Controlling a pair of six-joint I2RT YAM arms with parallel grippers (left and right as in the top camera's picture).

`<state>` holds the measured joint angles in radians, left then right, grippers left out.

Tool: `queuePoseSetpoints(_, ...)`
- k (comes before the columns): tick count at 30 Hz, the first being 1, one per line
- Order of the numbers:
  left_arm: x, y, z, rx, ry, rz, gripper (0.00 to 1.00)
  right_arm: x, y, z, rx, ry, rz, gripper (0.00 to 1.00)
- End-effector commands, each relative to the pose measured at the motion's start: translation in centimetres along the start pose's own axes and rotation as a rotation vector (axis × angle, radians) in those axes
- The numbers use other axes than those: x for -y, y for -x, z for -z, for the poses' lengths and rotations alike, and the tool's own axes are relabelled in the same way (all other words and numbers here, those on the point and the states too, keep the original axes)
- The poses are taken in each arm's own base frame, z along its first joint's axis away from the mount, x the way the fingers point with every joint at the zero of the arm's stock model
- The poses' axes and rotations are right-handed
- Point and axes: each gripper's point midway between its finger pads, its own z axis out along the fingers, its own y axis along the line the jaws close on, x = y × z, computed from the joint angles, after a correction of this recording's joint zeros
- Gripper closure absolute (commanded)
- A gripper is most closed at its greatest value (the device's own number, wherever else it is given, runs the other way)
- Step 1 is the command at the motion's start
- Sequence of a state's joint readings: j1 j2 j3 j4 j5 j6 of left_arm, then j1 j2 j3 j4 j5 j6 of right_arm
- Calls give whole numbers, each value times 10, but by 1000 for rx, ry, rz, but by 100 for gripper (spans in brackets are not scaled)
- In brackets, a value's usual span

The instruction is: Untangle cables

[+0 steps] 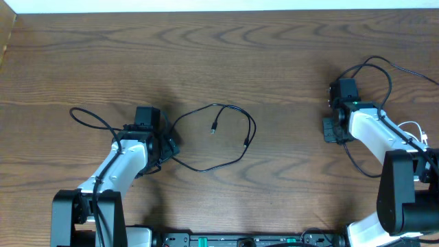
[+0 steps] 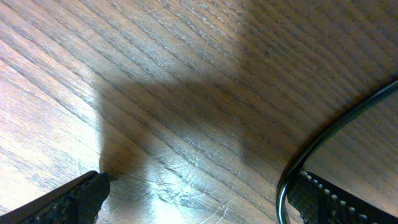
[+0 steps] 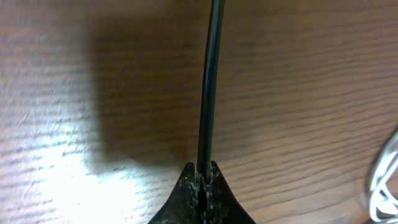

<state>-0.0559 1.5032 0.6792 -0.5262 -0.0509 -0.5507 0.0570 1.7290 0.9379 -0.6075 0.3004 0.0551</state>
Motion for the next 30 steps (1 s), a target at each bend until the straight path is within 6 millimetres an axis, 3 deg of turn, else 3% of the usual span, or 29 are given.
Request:
queuePoseSetpoints(1, -14, -19, -13, -64, 57, -15, 2, 10, 3, -3, 11, -50, -4, 99)
queuePoseSetpoints(7, -14, -19, -13, -64, 57, -15, 2, 11, 16, -3, 65, -35, -76, 97)
queuePoseSetpoints(9, -14, -19, -13, -64, 57, -16, 2, 10, 16, -3, 63, -33, -76, 86)
queuePoseSetpoints(12, -14, -19, -13, -64, 57, -15, 2, 10, 14, -3, 57, -33, -74, 80)
queuePoseSetpoints(14, -14, -19, -13, -64, 57, -15, 2, 10, 14, -3, 56, -33, -73, 61)
queuePoseSetpoints(16, -14, -19, -13, -64, 57, -15, 2, 9, 14, -3, 57, -26, -74, 31)
queuePoseSetpoints(17, -14, -19, -13, -64, 57, -16, 2, 7, 15, -3, 60, -12, -75, 22)
queuePoseSetpoints(19, -14, -19, -13, -64, 57, -15, 2, -2, 19, -3, 73, 39, -77, 16)
queuePoseSetpoints(24, -14, -19, -13, -64, 57, -16, 2, -29, 30, 1, 116, 194, -51, 9)
queuePoseSetpoints(30, -14, -19, -13, -64, 57, -16, 2, -29, 46, 3, 183, 192, -20, 8)
